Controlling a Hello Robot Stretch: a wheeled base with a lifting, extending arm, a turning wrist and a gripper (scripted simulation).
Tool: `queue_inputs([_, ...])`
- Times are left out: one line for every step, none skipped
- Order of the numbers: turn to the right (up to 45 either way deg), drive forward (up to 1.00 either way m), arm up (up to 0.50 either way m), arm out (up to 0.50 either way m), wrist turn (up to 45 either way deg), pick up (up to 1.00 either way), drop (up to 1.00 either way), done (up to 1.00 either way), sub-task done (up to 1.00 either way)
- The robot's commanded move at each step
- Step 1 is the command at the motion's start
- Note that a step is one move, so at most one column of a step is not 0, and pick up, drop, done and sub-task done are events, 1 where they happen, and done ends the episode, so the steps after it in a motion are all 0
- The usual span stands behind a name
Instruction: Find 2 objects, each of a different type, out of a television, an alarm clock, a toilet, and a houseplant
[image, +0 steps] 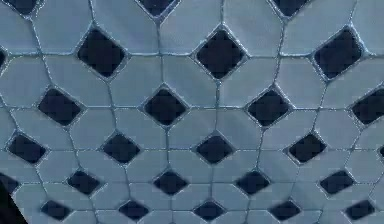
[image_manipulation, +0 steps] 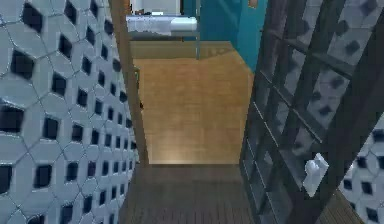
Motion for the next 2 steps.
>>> queue_inputs([45.0,0.00,0.00,0.00,0.0,0.00,0.00,0.00,0.00])
queue_inputs([45.0,0.00,0.00,0.00,0.0,0.00,0.00,0.00,0.00])
